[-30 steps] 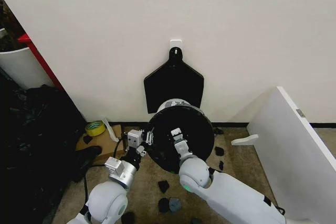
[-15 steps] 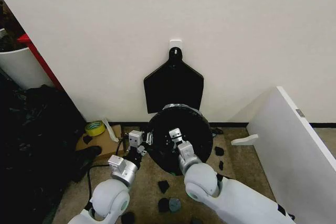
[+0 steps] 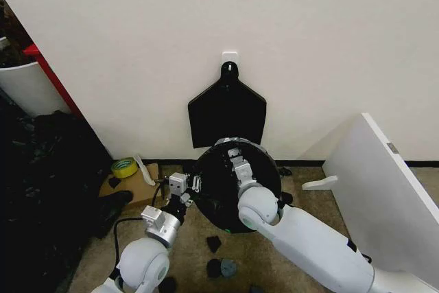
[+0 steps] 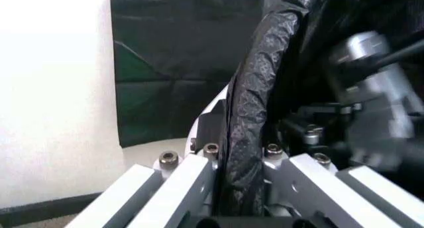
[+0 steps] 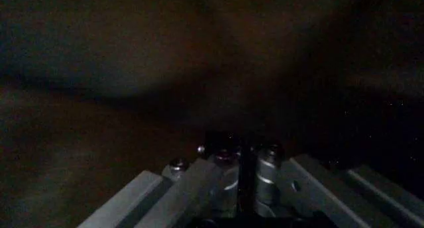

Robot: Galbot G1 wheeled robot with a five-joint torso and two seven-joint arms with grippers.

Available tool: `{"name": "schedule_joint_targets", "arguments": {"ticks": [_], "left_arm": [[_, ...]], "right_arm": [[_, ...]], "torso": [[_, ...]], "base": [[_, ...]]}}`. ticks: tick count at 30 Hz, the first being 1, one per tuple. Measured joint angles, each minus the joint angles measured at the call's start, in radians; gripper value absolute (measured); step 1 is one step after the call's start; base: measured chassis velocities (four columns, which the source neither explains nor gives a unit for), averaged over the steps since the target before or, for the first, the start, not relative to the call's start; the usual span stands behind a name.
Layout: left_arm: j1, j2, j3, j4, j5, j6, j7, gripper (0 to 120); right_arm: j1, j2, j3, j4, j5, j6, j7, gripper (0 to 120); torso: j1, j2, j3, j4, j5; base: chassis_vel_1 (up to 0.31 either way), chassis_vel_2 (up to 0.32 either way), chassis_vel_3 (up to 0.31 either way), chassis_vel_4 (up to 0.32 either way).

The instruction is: Place the garbage bag over the trash bin.

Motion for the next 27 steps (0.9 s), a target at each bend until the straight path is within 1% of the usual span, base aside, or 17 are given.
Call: {"name": "schedule_joint_targets", "arguments": {"ticks": [3, 5, 7, 8, 11, 14, 16, 22, 27], "left_arm": [[-0.003, 0.000, 0.001, 0.005, 0.000, -0.001, 0.000, 1], [-0.005, 0.003, 0.000, 0.008, 0.000, -0.002, 0.000, 1], [-0.008, 0.004, -0.002, 0.010, -0.001, -0.003, 0.000, 1], [-0.008, 0.004, -0.002, 0.010, -0.001, -0.003, 0.000, 1], [-0.010, 0.003, -0.005, 0.008, -0.005, -0.003, 0.000, 1], [-0.010, 0.002, -0.005, -0.004, -0.009, -0.003, 0.001, 1], [-0.009, 0.001, -0.005, -0.006, -0.009, -0.003, 0.001, 1], [0.005, 0.006, -0.005, -0.027, -0.008, -0.002, 0.003, 1], [0.013, 0.010, -0.009, -0.035, -0.007, -0.002, 0.006, 1]], "right_arm": [[-0.038, -0.023, 0.001, 0.057, 0.047, 0.031, -0.022, 0], [-0.074, -0.046, 0.011, 0.110, 0.106, 0.033, -0.023, 0], [-0.100, -0.061, 0.022, 0.149, 0.159, 0.020, -0.009, 0], [-0.100, -0.061, 0.022, 0.149, 0.159, 0.020, -0.009, 0], [-0.138, -0.079, 0.031, 0.180, 0.189, -0.023, 0.027, 0], [-0.171, -0.090, 0.028, 0.180, 0.161, -0.076, 0.058, 0], [-0.175, -0.090, 0.026, 0.177, 0.151, -0.083, 0.060, 0], [-0.175, -0.077, 0.011, 0.097, -0.045, -0.115, 0.049, 0], [-0.158, -0.077, 0.022, 0.078, -0.081, -0.132, 0.055, 0]], "torso": [[0.000, 0.000, 0.000, 0.0000, 0.0000], [0.000, 0.000, 0.000, -0.0001, 0.0000], [0.000, 0.000, 0.000, -0.0001, 0.0000], [0.000, 0.000, 0.000, -0.0001, 0.0000], [0.000, 0.000, 0.000, -0.0001, 0.0000], [0.000, 0.000, 0.000, -0.0002, -0.0001], [0.000, 0.000, 0.000, -0.0002, 0.0000], [0.000, 0.000, 0.000, 0.0000, 0.0000], [0.000, 0.000, 0.000, 0.0001, -0.0002]], "base": [[0.000, 0.000, 0.000, 0.000], [0.000, 0.000, 0.000, 0.000], [0.000, 0.000, 0.000, 0.000], [0.000, 0.000, 0.000, 0.000], [0.000, 0.000, 0.000, 0.000], [0.000, 0.000, 0.000, 0.000], [0.000, 0.000, 0.000, 0.000], [0.000, 0.000, 0.000, 0.000], [0.000, 0.000, 0.000, 0.000]]}}
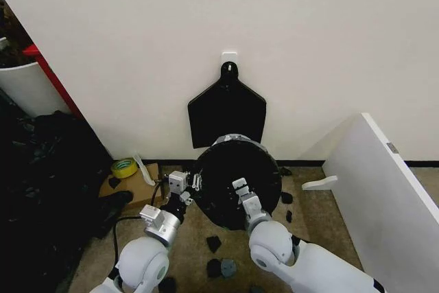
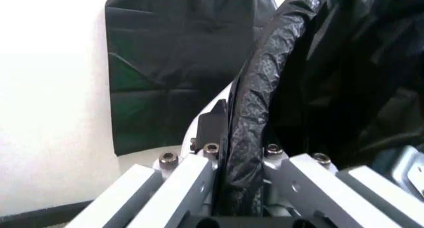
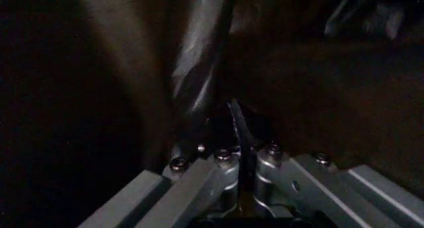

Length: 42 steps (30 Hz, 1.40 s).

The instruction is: Place the garbage bag over the trash bin.

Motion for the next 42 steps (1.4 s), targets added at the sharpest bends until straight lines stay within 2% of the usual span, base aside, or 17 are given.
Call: {"name": "schedule_joint_targets", "arguments": {"ticks": [4, 5, 9, 11, 12, 16, 20, 21, 24, 27, 31, 33, 36, 37, 42], "left_arm": [[-0.001, 0.000, -0.007, 0.000, -0.002, 0.000, 0.000, 1], [-0.005, -0.002, -0.010, 0.005, -0.008, -0.002, 0.000, 1], [-0.022, -0.010, -0.022, 0.027, -0.066, 0.003, -0.005, 1], [-0.031, -0.015, -0.028, 0.037, -0.103, 0.013, -0.010, 1], [-0.031, -0.015, -0.028, 0.037, -0.103, 0.013, -0.010, 1], [-0.049, -0.037, -0.038, 0.065, -0.205, 0.056, -0.030, 1], [-0.052, -0.061, -0.048, 0.077, -0.310, 0.109, -0.056, 1], [-0.052, -0.061, -0.048, 0.077, -0.310, 0.109, -0.056, 1], [-0.055, -0.086, -0.061, 0.078, -0.397, 0.158, -0.088, 1], [-0.060, -0.127, -0.078, 0.076, -0.528, 0.245, -0.165, 1], [-0.064, -0.149, -0.089, 0.077, -0.583, 0.290, -0.220, 1], [-0.073, -0.181, -0.128, 0.080, -0.661, 0.362, -0.295, 1], [-0.092, -0.225, -0.238, 0.094, -0.849, 0.496, -0.441, 1], [-0.092, -0.225, -0.238, 0.094, -0.849, 0.496, -0.441, 1], [-0.106, -0.228, -0.380, 0.124, -1.067, 0.589, -0.575, 1]], "right_arm": [[-0.004, -0.002, 0.027, 0.009, -0.001, 0.048, -0.020, 0], [-0.012, -0.007, 0.037, 0.017, -0.004, 0.091, -0.048, 0], [-0.066, -0.064, 0.077, 0.047, -0.106, 0.356, -0.237, 0], [-0.098, -0.100, 0.100, 0.044, -0.195, 0.515, -0.359, 5], [-0.098, -0.100, 0.100, 0.044, -0.195, 0.515, -0.359, 5], [-0.177, -0.162, 0.189, 0.041, -0.384, 0.807, -0.631, 22], [-0.211, -0.175, 0.245, 0.066, -0.477, 0.985, -0.771, 36], [-0.211, -0.175, 0.245, 0.066, -0.477, 0.985, -0.771, 36], [-0.243, -0.172, 0.270, 0.102, -0.483, 1.048, -0.800, 48], [-0.295, -0.159, 0.290, 0.140, -0.478, 1.095, -0.766, 63], [-0.320, -0.148, 0.300, 0.153, -0.477, 1.104, -0.720, 71], [-0.353, -0.130, 0.309, 0.172, -0.478, 1.101, -0.630, 83], [-0.380, -0.105, 0.311, 0.183, -0.491, 1.053, -0.464, 95], [-0.380, -0.105, 0.311, 0.183, -0.491, 1.053, -0.464, 95], [-0.404, -0.098, 0.313, 0.140, -0.525, 1.020, -0.401, 100]], "torso": [[0.000, 0.000, 0.000, 0.0001, 0.0002], [0.000, 0.000, 0.000, 0.0001, 0.0002], [0.000, 0.000, 0.000, 0.0000, 0.0002], [0.000, 0.000, 0.000, -0.0003, 0.0003], [0.000, 0.000, 0.000, -0.0003, 0.0003], [0.000, 0.000, 0.000, -0.0003, 0.0003], [0.000, 0.000, 0.000, 0.0001, 0.0004], [0.000, 0.000, 0.000, 0.0001, 0.0004], [0.000, 0.000, 0.000, 0.0001, 0.0001], [0.000, 0.000, 0.000, -0.0001, 0.0001], [0.000, 0.000, 0.000, -0.0002, 0.0002], [0.000, 0.000, 0.000, -0.0002, 0.0001], [0.000, 0.000, 0.000, -0.0002, 0.0000], [0.000, 0.000, 0.000, -0.0002, 0.0000], [0.000, 0.000, 0.000, 0.0001, -0.0001]], "base": [[0.000, 0.000, 0.000, 0.000], [0.000, 0.000, 0.000, 0.000], [0.000, 0.000, 0.000, 0.000], [0.000, 0.000, 0.000, 0.000], [0.000, 0.000, 0.000, 0.000], [0.000, 0.000, 0.000, 0.000], [0.000, 0.000, 0.000, 0.000], [0.000, 0.000, 0.000, 0.000], [0.000, 0.000, 0.000, 0.000], [0.000, 0.000, 0.000, 0.000], [0.000, 0.000, 0.000, 0.000], [0.000, 0.000, 0.000, 0.000], [0.000, 0.000, 0.000, 0.000], [0.000, 0.000, 0.000, 0.000], [0.000, 0.000, 0.000, 0.000]]}}
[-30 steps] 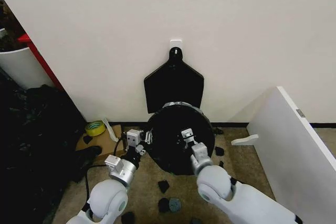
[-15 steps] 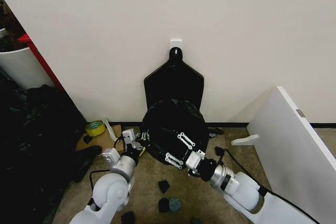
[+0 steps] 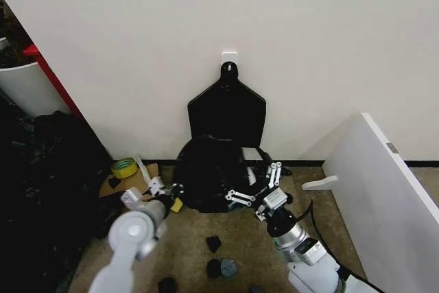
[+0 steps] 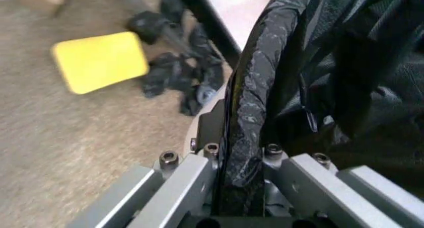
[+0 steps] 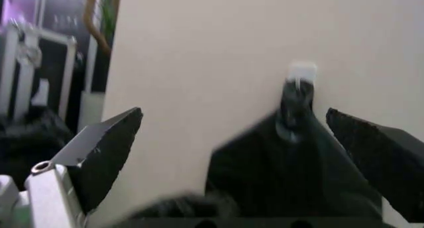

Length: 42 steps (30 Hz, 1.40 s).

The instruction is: Place the garbage bag over the trash bin.

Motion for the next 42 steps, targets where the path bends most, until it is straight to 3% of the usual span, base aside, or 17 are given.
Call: {"name": "schedule_joint_targets", "arguments": {"ticks": [8, 30, 39, 40, 42], "left_arm": [[0.006, 0.012, -0.083, -0.037, -0.107, 0.035, -0.020, 1], [0.056, 0.008, -0.089, -0.154, -0.129, 0.066, -0.014, 1], [0.057, 0.018, -0.071, -0.146, -0.093, 0.061, 0.002, 1], [0.057, 0.022, -0.059, -0.142, -0.067, 0.054, 0.015, 1], [0.056, 0.034, -0.024, -0.134, -0.005, 0.031, 0.046, 1]], "right_arm": [[-0.014, 0.010, -0.005, -0.132, -0.080, 0.053, -0.086, 100], [0.051, 0.076, 0.024, -0.364, -0.170, 0.109, -0.144, 100], [0.051, 0.051, 0.061, -0.363, -0.171, 0.154, -0.149, 100], [0.051, 0.039, 0.069, -0.362, -0.137, 0.183, -0.186, 100], [0.050, 0.009, 0.095, -0.367, 0.027, 0.271, -0.384, 100]], "torso": [[0.000, 0.000, 0.000, -0.0002, 0.0001], [0.000, 0.000, 0.000, -0.0002, 0.0002], [0.000, 0.000, 0.000, -0.0002, 0.0002], [0.000, 0.000, 0.000, -0.0001, 0.0003], [0.000, 0.000, 0.000, -0.0002, 0.0001]], "base": [[0.000, 0.000, 0.000, 0.000], [0.000, 0.000, 0.000, 0.000], [0.000, 0.000, 0.000, 0.000], [0.000, 0.000, 0.000, 0.000], [0.000, 0.000, 0.000, 0.000]]}}
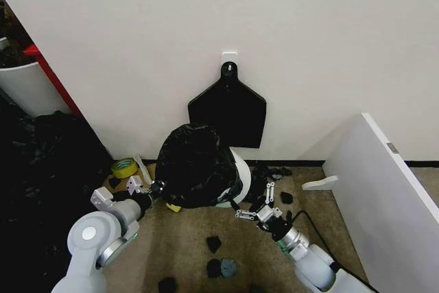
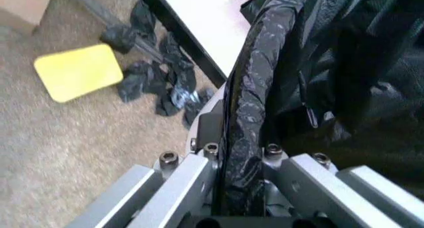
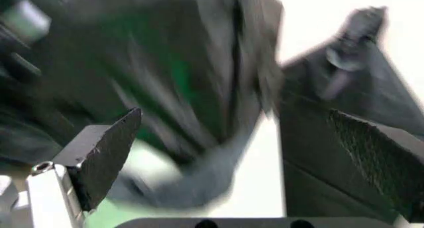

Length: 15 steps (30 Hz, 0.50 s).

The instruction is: Place the garbage bag over the trash bin.

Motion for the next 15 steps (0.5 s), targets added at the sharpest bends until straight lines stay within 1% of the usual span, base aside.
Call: {"name": "schedule_joint_targets", "arguments": {"ticks": [2, 3, 4, 5, 6, 7, 8, 10, 11, 12, 14, 15], "left_arm": [[0.002, 0.017, 0.044, 0.008, 0.072, -0.033, 0.047, 1], [0.004, 0.027, 0.066, 0.013, 0.113, -0.053, 0.078, 1], [0.004, 0.027, 0.066, 0.013, 0.113, -0.053, 0.078, 1], [0.007, 0.037, 0.083, 0.018, 0.155, -0.072, 0.107, 1], [0.009, 0.046, 0.093, 0.024, 0.192, -0.092, 0.131, 1], [0.014, 0.060, 0.103, 0.034, 0.269, -0.139, 0.171, 1], [0.019, 0.073, 0.111, 0.045, 0.349, -0.189, 0.210, 1], [0.029, 0.101, 0.130, 0.076, 0.513, -0.294, 0.298, 1], [0.035, 0.119, 0.146, 0.097, 0.605, -0.360, 0.358, 1], [0.035, 0.119, 0.146, 0.097, 0.605, -0.360, 0.358, 1], [0.052, 0.150, 0.182, 0.142, 0.775, -0.495, 0.502, 1], [0.057, 0.160, 0.192, 0.158, 0.824, -0.537, 0.549, 1]], "right_arm": [[-0.004, -0.031, 0.034, -0.002, 0.216, 0.034, -0.217, 100], [-0.006, -0.048, 0.055, -0.002, 0.337, 0.038, -0.337, 100], [-0.006, -0.048, 0.055, -0.002, 0.337, 0.038, -0.337, 100], [-0.006, -0.061, 0.073, -0.002, 0.448, 0.038, -0.455, 100], [-0.005, -0.068, 0.086, -0.001, 0.519, 0.042, -0.532, 100], [-0.002, -0.076, 0.102, 0.005, 0.602, 0.041, -0.603, 100], [0.003, -0.080, 0.114, 0.014, 0.659, 0.029, -0.627, 100], [0.017, -0.085, 0.130, 0.037, 0.742, -0.010, -0.612, 100], [0.026, -0.089, 0.132, 0.055, 0.762, -0.034, -0.565, 100], [0.026, -0.089, 0.132, 0.055, 0.762, -0.034, -0.565, 100], [0.054, -0.097, 0.112, 0.093, 0.757, -0.091, -0.416, 100], [0.065, -0.102, 0.099, 0.111, 0.738, -0.117, -0.343, 100]], "torso": [[0.000, 0.000, 0.000, 0.0000, 0.0005], [0.000, 0.000, 0.000, -0.0002, 0.0001], [0.000, 0.000, 0.000, -0.0002, 0.0001], [0.000, 0.000, 0.000, -0.0004, -0.0004], [0.000, 0.000, 0.000, -0.0005, -0.0002], [0.000, 0.000, 0.000, -0.0006, 0.0004], [0.000, 0.000, 0.000, -0.0004, 0.0003], [0.000, 0.000, 0.000, 0.0002, 0.0002], [0.000, 0.000, 0.000, 0.0008, 0.0003], [0.000, 0.000, 0.000, 0.0008, 0.0003], [0.000, 0.000, 0.000, 0.0002, 0.0000], [0.000, 0.000, 0.000, 0.0003, -0.0003]], "base": [[0.000, 0.000, 0.000, 0.000], [0.000, 0.000, 0.000, 0.000], [0.000, 0.000, 0.000, 0.000], [0.000, 0.000, 0.000, 0.000], [0.000, 0.000, 0.000, 0.000], [0.000, 0.000, 0.000, 0.000], [0.000, 0.000, 0.000, 0.000], [0.000, 0.000, 0.000, 0.000], [0.000, 0.000, 0.000, 0.000], [0.000, 0.000, 0.000, 0.000], [0.000, 0.000, 0.000, 0.000], [0.000, 0.000, 0.000, 0.000]]}}
